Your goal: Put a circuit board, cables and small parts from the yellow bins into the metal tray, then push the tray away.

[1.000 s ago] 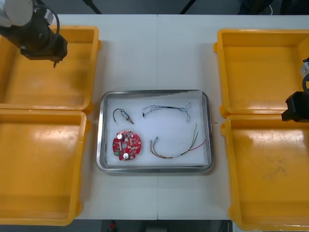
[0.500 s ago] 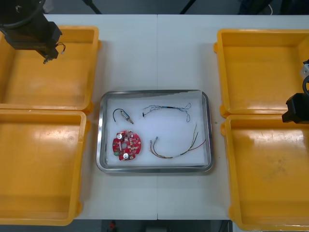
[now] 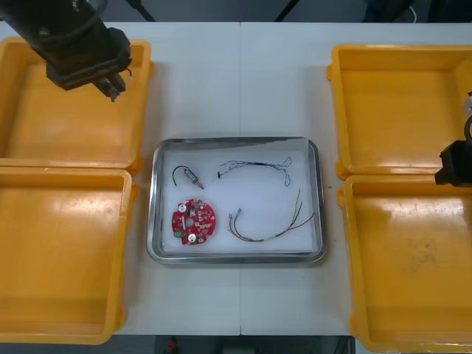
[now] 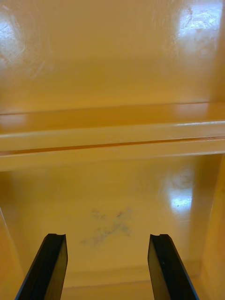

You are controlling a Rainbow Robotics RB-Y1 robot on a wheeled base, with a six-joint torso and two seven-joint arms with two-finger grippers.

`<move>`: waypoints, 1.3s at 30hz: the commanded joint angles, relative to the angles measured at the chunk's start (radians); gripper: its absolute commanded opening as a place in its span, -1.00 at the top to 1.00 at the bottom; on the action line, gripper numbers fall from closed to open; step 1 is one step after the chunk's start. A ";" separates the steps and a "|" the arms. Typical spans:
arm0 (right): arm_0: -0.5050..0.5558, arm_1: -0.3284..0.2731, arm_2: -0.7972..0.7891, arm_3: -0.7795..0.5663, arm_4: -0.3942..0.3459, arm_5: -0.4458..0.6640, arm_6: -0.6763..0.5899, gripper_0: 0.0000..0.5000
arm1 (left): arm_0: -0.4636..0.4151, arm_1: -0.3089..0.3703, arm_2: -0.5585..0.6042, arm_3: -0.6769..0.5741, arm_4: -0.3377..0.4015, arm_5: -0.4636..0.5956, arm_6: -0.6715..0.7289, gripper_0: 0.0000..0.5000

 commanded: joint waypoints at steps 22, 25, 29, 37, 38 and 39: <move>0.011 0.032 -0.040 -0.027 0.008 -0.003 0.045 -1.00 | 0.118 -0.287 -0.130 -0.113 -0.311 -0.041 0.353 1.00; 0.011 0.032 -0.040 -0.027 0.008 -0.003 0.045 -1.00 | 0.135 -0.302 -0.145 -0.119 -0.343 -0.041 0.367 1.00; 0.011 0.032 -0.040 -0.027 0.008 -0.003 0.045 -1.00 | 0.154 -0.327 -0.174 -0.121 -0.384 -0.049 0.414 1.00; 0.011 0.032 -0.040 -0.027 0.008 -0.003 0.045 -1.00 | 0.189 -0.377 -0.219 -0.119 -0.434 -0.061 0.474 1.00; 0.011 0.032 -0.040 -0.027 0.008 -0.003 0.045 -1.00 | 0.190 -0.384 -0.227 -0.119 -0.444 -0.061 0.479 1.00; 0.011 0.032 -0.040 -0.027 0.008 -0.003 0.045 -1.00 | 0.192 -0.388 -0.231 -0.119 -0.452 -0.061 0.483 1.00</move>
